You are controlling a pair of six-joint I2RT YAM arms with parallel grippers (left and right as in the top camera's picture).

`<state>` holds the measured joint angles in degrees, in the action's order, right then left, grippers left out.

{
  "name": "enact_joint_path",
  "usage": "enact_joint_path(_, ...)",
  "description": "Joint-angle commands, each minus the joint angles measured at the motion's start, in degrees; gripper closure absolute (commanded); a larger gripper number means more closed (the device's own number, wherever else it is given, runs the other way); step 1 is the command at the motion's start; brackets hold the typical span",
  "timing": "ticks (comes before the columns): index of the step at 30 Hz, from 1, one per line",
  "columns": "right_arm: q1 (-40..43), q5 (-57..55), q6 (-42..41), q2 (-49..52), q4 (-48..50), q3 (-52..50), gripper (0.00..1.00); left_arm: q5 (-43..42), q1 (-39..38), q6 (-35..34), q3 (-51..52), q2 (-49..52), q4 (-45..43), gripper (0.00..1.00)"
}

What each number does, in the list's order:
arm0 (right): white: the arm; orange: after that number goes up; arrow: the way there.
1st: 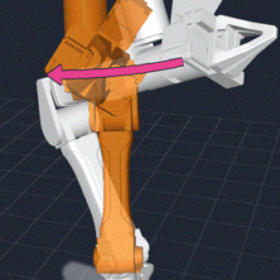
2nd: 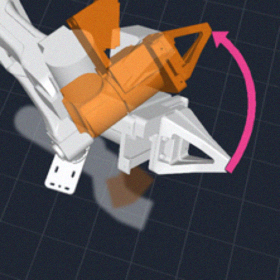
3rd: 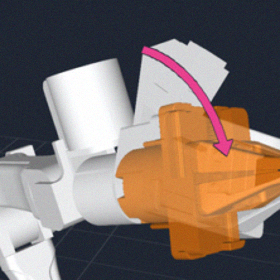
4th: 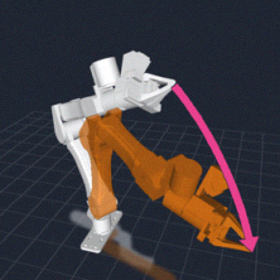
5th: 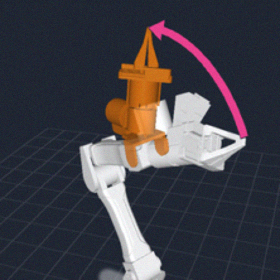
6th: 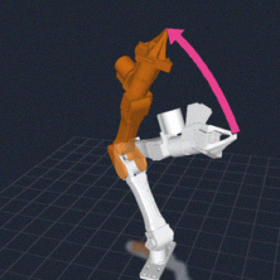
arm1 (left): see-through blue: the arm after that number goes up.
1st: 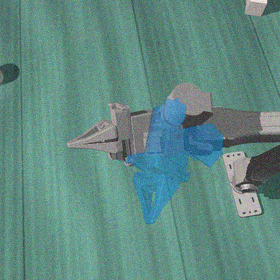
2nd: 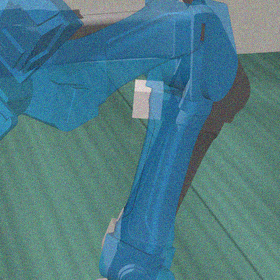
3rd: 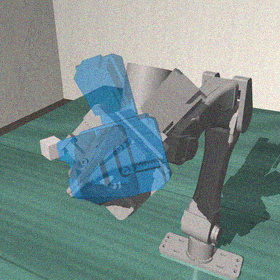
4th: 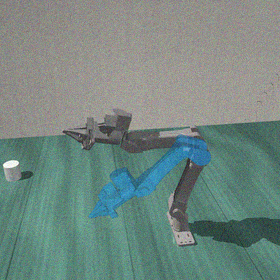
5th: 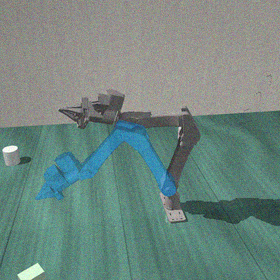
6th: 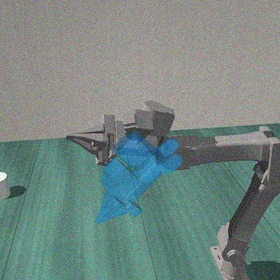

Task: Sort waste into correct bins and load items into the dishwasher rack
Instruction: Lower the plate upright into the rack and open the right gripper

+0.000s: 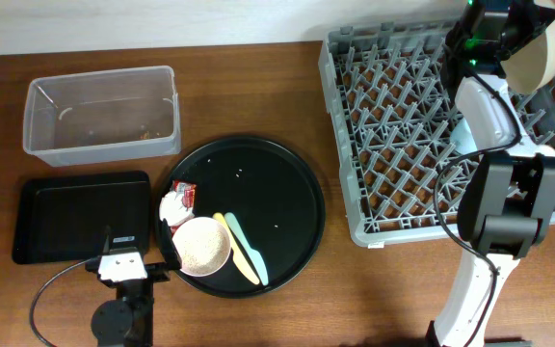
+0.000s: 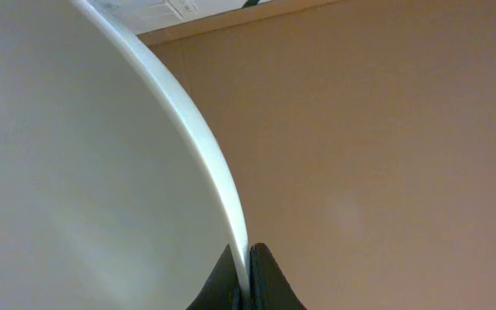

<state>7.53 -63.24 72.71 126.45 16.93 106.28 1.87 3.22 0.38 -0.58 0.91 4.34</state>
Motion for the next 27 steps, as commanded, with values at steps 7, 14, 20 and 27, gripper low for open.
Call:
enact_joint_path(7, -1.25, -1.05, -5.73, 0.37, -0.85, 0.98, 0.96, -0.66, -0.09, 0.46, 0.04, -0.24, 0.44, 0.01)
enact_joint_path(14, -2.38, -0.24, -5.66, 0.46, -1.51, 0.98, 0.96, -0.66, -0.09, 0.46, 0.04, -0.24, 0.46, 0.01)
enact_joint_path(20, -2.69, 1.49, -5.7, 0.7, -4.59, 0.98, 0.95, -0.66, -0.09, 0.46, 0.04, -0.24, 0.46, 0.01)
enact_joint_path(27, -2.82, 1.07, -5.7, 2.16, -4.66, 0.98, 0.96, -0.66, -0.09, 0.48, 0.04, -0.24, 0.46, 0.01)
